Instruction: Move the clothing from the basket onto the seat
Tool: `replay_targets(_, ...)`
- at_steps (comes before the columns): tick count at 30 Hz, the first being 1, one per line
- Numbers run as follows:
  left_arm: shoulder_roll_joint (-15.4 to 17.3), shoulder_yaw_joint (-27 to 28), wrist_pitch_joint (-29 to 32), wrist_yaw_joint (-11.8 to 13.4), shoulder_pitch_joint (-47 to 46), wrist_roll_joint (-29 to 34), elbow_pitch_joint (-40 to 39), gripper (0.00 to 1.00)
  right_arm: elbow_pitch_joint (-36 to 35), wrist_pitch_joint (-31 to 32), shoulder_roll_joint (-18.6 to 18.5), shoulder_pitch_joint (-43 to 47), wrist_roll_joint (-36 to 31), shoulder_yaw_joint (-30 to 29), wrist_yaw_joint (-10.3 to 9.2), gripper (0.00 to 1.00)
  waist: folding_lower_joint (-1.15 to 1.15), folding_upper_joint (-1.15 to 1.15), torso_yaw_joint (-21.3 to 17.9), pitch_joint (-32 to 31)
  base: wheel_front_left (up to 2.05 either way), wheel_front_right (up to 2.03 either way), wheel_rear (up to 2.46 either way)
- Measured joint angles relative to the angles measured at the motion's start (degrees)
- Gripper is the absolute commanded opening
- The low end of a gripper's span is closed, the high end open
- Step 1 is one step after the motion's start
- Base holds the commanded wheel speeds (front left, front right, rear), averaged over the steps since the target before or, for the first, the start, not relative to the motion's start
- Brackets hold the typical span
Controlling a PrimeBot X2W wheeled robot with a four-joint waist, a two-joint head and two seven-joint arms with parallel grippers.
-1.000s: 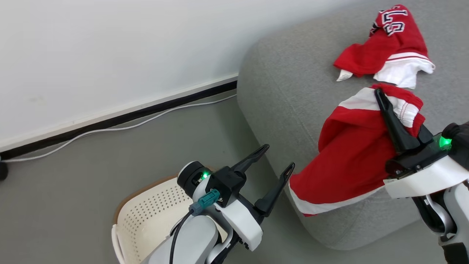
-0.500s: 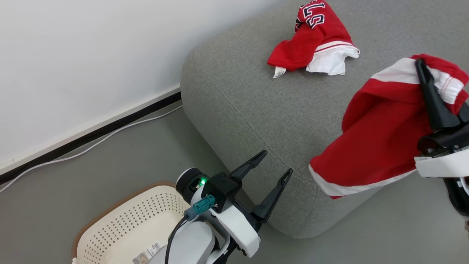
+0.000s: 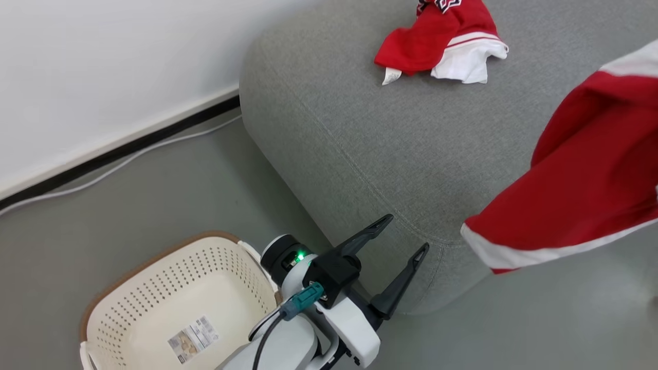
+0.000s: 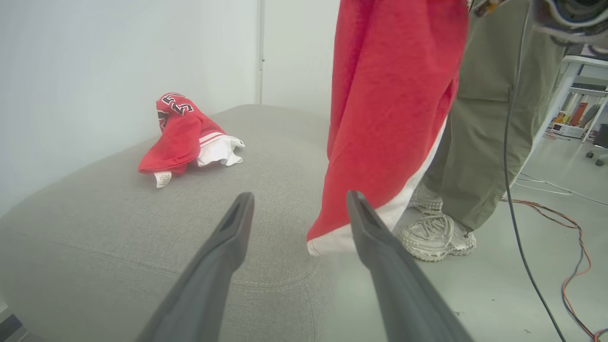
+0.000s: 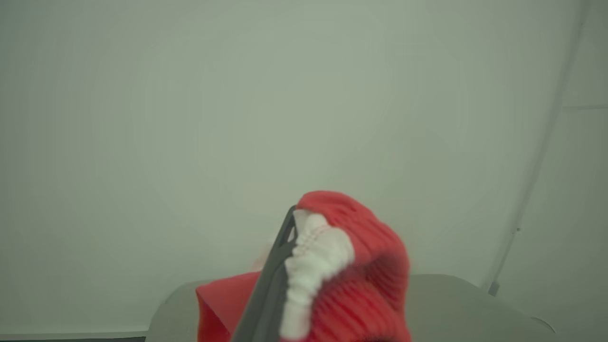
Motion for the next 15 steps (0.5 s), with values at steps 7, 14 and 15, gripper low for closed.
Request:
replay_targets(7, 0.15, -5.79, 0.00, 3.27, -4.77, 0.43, 1.21, 1.00, 3.30, 0.00, -5.24, -6.70, 0.07, -3.43, 0.00, 0.00, 0.00, 0.00, 1.23, 5.57, 0.00, 0.00, 0.00)
replay_targets(14, 0.26, -13.14, -0.01, 7.80, -11.04, -0.14, 1.64, 1.00, 7.22, 0.00, -9.12, -13.18, 0.19, -5.83, 0.00, 0.00, 0.00, 0.00, 3.99, 12.17, 0.00, 0.00, 0.00)
replay_targets(15, 0.29, -14.13, -0.01, 8.57, -11.87, -0.70, 1.83, 1.00, 7.73, -0.01, -9.50, -14.26, 0.19, -6.33, 0.00, 0.00, 0.00, 0.00, 4.45, 13.14, 0.00, 0.00, 0.00)
